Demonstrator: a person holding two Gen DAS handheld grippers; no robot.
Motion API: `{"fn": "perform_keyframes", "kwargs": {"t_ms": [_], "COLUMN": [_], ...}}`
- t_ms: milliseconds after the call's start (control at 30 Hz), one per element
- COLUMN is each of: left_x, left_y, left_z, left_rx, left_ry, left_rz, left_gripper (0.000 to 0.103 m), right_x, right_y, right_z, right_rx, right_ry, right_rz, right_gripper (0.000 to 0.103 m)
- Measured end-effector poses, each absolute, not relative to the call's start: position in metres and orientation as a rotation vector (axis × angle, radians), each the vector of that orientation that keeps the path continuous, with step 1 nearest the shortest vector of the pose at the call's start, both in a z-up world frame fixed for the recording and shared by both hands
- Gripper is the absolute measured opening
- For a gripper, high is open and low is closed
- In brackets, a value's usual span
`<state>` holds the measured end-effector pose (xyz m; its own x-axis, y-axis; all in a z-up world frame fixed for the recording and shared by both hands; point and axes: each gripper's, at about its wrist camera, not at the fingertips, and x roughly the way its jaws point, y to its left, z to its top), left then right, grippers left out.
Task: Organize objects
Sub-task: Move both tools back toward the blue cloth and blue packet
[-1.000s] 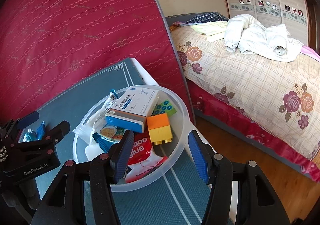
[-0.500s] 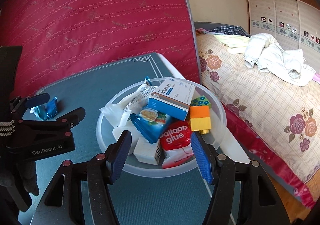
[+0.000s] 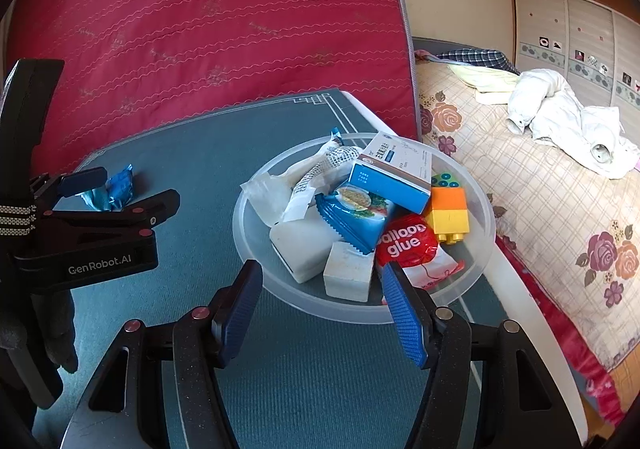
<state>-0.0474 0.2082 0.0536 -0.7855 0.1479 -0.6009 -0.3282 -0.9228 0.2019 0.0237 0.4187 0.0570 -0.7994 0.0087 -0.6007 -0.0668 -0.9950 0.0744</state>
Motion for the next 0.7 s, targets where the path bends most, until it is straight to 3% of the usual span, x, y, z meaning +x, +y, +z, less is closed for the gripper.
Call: {"fn": "perform_keyframes", "kwargs": {"t_ms": [700], "left_x": [-0.087], "left_y": [0.11], "left_z": [0.051], "left_rx": [-1.005], "left_ry": [0.22], "left_rz": [2.874], "left_gripper": [0.101], "right_x": [0.008], "right_y": [0.359], "right_z": [0.05], "right_rx": [-1.053], "right_ry": [0.134], "right_rz": [3.003], "right_gripper": [0.065]}}
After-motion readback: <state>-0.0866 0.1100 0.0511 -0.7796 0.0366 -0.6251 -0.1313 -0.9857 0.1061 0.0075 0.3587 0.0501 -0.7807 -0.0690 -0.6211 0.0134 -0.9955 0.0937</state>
